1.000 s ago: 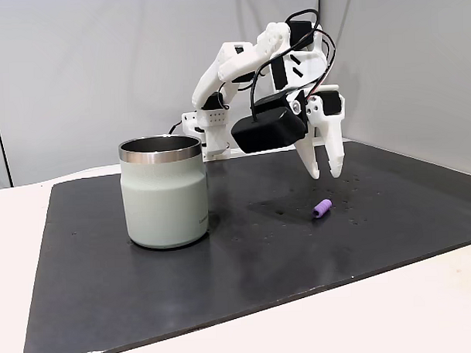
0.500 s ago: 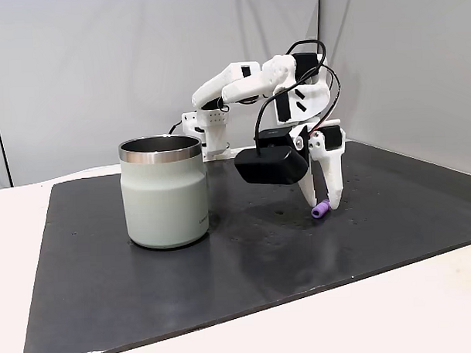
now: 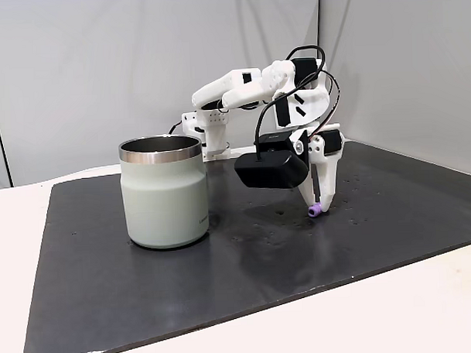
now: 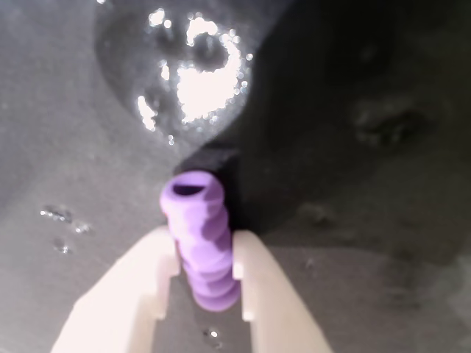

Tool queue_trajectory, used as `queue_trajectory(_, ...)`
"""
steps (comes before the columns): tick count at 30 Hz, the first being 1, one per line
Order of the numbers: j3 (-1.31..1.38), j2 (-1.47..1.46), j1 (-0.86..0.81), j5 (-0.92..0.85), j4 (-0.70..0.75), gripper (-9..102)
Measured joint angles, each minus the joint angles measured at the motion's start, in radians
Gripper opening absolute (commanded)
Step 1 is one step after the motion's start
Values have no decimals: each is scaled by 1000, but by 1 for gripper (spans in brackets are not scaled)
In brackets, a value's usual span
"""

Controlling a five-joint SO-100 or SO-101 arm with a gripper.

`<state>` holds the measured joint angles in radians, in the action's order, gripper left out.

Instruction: Grasp a pengrip and put it in the cup.

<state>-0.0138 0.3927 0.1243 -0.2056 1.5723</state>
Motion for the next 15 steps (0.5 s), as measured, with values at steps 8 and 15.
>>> queue_trajectory(8,-86,172,-17,3,31,0)
queue_trajectory(15,-218,476,-43,26,58,0)
